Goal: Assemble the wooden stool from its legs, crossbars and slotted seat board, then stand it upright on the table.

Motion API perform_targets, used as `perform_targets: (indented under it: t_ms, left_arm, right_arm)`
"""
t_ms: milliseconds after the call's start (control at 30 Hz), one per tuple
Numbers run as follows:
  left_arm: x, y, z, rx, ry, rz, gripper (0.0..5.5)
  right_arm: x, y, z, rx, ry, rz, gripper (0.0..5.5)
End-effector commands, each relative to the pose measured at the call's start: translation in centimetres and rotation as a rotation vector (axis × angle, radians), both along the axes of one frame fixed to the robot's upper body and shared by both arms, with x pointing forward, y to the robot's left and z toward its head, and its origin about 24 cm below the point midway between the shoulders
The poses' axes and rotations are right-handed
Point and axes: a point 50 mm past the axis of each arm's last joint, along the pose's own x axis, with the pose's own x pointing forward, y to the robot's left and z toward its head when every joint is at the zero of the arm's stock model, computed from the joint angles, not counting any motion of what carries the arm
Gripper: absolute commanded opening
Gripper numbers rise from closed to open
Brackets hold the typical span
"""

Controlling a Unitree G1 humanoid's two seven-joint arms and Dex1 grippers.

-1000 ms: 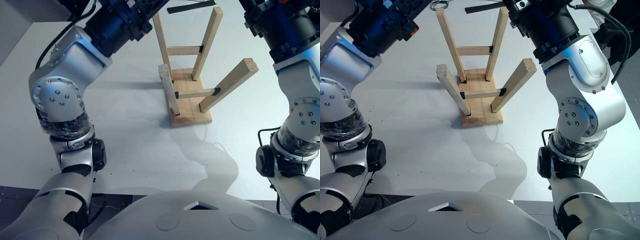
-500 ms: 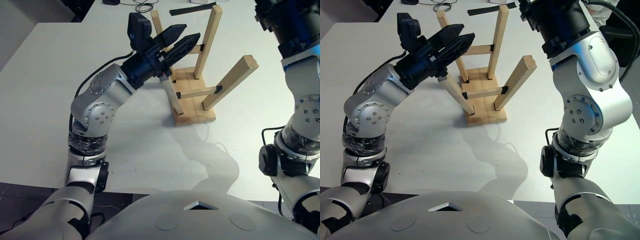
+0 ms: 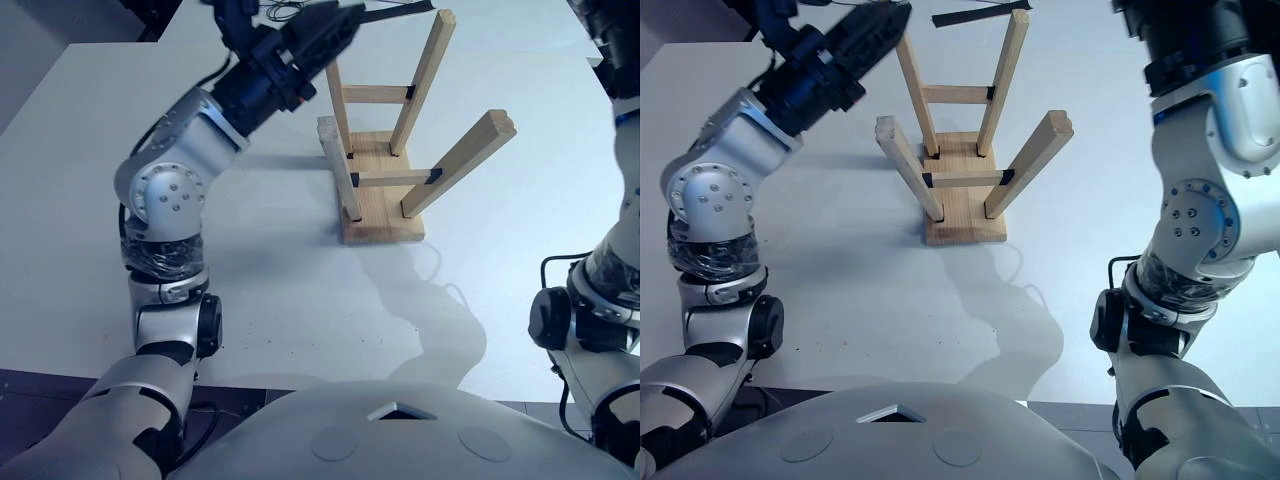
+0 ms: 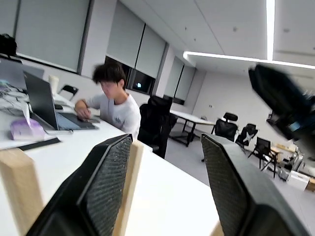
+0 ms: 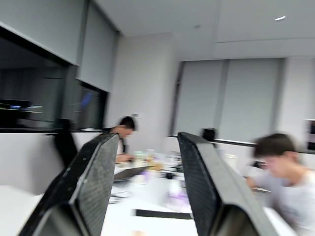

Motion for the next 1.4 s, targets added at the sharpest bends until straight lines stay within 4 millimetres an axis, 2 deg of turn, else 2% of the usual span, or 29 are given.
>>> perform_targets:
  t_ms: [33, 167, 300, 400, 533, 633, 867, 1000, 1133, 1267, 1400]
  left_arm:
    - [1.1, 2.4, -1.8, 0.138, 0.0, 0.09, 2.59]
    - [1.2, 2.9, -6.8, 0.363, 0.013, 0.128, 2.59]
    - [-0.5, 1.6, -11.1, 0.536, -0.013, 0.059, 2.59]
    - [-2.0, 0.2, -13.4, 0.599, -0.028, -0.015, 2.59]
    - [-2.8, -0.8, -14.1, 0.606, -0.04, -0.062, 2.59]
    - [-3.6, -2.0, -14.0, 0.608, -0.075, -0.126, 2.59]
    - [-6.1, -4.5, -13.5, 0.621, -0.152, -0.278, 2.59]
    - [-7.4, -5.8, -13.5, 0.639, -0.187, -0.347, 2.59]
    - [-7.7, -6.3, -13.3, 0.649, -0.203, -0.359, 2.59]
    - [-7.6, -6.7, -13.0, 0.644, -0.212, -0.339, 2.59]
    - [-8.5, -7.0, -12.5, 0.626, -0.211, -0.376, 2.59]
  right_arm:
    - [0.8, -4.0, -3.0, -0.117, 0.17, -0.209, 2.22]
    - [0.8, -4.2, -8.0, -0.367, 0.405, -0.199, 2.22]
    - [-0.2, -2.9, -12.3, -0.609, 0.566, -0.088, 2.22]
    - [-1.7, -1.3, -16.0, -0.774, 0.7, 0.039, 2.22]
    - [-3.5, 0.0, -19.9, -0.888, 0.837, 0.177, 2.22]
    - [-3.5, 0.6, -22.2, -0.932, 0.884, 0.214, 2.22]
    - [-1.4, 0.8, -24.4, -0.946, 0.877, 0.196, 2.22]
    - [-0.4, 0.7, -24.7, -0.959, 0.847, 0.19, 2.22]
    - [1.0, 1.1, -24.8, -0.966, 0.811, 0.19, 2.22]
    - [2.2, 2.6, -24.9, -0.907, 0.769, 0.221, 2.22]
    - [2.8, 4.0, -25.1, -0.829, 0.737, 0.262, 2.22]
